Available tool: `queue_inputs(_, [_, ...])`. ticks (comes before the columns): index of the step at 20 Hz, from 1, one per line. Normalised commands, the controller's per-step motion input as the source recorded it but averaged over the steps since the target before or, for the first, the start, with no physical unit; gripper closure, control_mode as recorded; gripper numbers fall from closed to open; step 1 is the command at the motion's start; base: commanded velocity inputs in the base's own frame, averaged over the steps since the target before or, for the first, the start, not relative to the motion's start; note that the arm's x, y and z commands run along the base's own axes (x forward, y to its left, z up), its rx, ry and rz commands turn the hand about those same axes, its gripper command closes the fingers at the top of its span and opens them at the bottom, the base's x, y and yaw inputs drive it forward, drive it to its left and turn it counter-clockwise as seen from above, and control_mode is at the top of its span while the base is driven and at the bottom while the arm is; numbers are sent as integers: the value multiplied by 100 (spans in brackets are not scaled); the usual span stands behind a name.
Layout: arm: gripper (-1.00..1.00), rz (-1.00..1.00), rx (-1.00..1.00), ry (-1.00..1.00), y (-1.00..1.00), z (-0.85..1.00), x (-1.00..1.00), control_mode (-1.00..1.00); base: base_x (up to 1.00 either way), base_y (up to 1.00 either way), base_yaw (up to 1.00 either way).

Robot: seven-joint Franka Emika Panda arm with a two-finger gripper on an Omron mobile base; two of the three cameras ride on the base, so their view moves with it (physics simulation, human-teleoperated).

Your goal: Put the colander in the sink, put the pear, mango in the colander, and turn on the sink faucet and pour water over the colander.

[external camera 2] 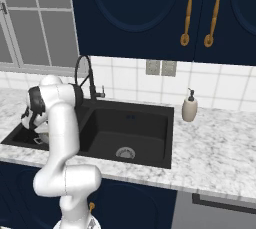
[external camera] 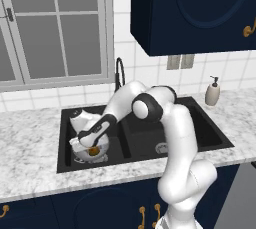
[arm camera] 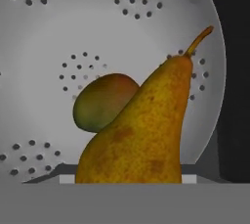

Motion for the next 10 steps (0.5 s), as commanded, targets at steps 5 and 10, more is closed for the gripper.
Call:
queue_inputs(5, [100,-17,0,-3,1,-15,7,-100,0,0,0])
queue_inputs(10, [100,-12,0,-9,0,-15,11,-100,0,0,0])
